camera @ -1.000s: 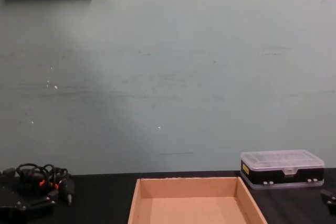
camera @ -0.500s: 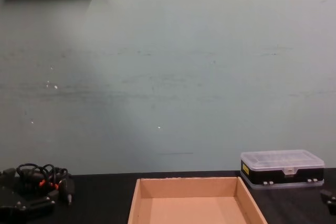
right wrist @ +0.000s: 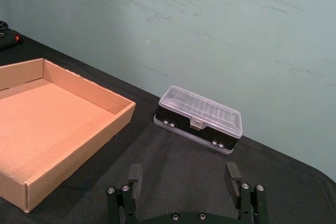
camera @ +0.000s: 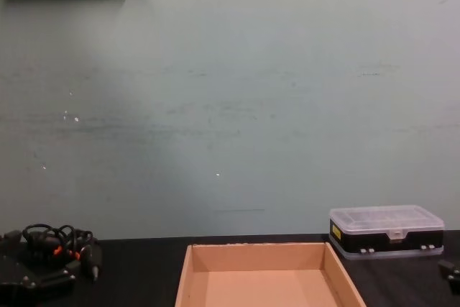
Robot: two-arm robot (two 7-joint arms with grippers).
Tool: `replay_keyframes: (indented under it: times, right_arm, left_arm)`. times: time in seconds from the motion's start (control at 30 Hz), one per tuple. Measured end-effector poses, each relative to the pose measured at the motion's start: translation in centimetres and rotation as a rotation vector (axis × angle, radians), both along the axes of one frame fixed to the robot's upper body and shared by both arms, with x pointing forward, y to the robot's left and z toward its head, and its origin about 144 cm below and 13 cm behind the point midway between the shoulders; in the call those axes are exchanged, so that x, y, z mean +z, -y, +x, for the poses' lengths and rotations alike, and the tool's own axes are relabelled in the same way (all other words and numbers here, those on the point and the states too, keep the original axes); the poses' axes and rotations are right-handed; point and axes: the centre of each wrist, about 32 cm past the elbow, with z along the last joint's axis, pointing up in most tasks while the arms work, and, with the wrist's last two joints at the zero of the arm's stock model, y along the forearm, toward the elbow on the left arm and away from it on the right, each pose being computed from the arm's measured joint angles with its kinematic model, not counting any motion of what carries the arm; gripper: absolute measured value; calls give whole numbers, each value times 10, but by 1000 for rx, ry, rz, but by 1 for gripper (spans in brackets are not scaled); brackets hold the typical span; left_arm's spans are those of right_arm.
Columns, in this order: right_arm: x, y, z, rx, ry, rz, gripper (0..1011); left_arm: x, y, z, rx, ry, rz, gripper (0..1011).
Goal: Use one hand to pick up the angle iron from the table and place it into the box.
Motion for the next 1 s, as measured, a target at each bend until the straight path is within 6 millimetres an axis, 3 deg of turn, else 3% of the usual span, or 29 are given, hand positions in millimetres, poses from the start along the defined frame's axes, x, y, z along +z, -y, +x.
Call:
replay_keyframes:
  times: [0.47,1.0]
  right_arm:
    - [1,0,-1,1,-1,3,1004]
    - [33,-15,-49,97,-112,145,1004]
  left_arm:
    - [0,0,0,0,0,0,1011]
    - [0,0,0,0,0,0,1011]
